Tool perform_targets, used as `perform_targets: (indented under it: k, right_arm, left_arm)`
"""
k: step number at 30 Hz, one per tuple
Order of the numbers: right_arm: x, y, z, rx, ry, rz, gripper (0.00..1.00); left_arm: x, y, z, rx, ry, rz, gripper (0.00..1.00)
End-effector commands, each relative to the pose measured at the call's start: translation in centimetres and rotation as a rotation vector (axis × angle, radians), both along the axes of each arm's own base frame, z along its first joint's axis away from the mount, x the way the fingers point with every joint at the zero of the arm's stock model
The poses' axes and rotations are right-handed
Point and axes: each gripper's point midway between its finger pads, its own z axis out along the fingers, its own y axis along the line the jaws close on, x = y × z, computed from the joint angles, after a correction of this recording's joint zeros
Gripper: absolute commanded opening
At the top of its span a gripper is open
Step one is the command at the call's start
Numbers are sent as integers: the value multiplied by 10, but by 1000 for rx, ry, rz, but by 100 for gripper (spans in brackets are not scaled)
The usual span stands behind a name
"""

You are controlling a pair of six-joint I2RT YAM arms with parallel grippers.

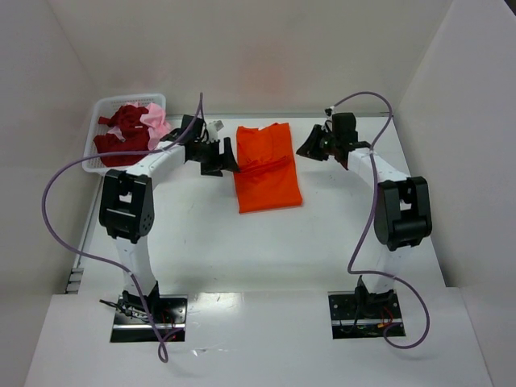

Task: Fold and stack the t-shirts
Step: Fold the folded rectangular tshirt in 1/3 of the way

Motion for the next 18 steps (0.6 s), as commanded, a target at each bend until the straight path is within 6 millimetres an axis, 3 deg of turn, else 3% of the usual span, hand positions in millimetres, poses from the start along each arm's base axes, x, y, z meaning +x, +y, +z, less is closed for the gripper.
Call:
perform_targets:
  k: [1, 2, 3, 5, 7, 8, 11, 18]
  right_arm:
    - [4, 8, 7, 14, -82, 67, 20]
    - [3, 11, 1, 23, -67, 82, 17]
    - [3, 18, -10, 29, -43, 102, 13]
    - [7, 27, -12, 37, -41, 127, 8]
    - [8, 42, -21, 37, -31, 170, 8]
    - [6, 52, -24, 42, -26, 194, 8]
    - [14, 66, -40, 33, -4, 224, 8]
    - [36, 74, -62, 44, 30, 227, 9]
  left_arm:
    - [1, -22, 10, -96, -55, -72, 84]
    - [1, -22, 0, -95, -27, -65, 82]
    - [3, -27, 5, -104, -39, -67, 77]
    - [4, -30, -8, -93, -12, -49, 68]
    - [13, -31, -4, -101, -33, -14, 59]
    - [15, -28, -13, -87, -21, 10, 55]
    - [22, -26, -20, -72, -17, 52, 52]
    - [43, -30, -40, -70, 1, 71, 47]
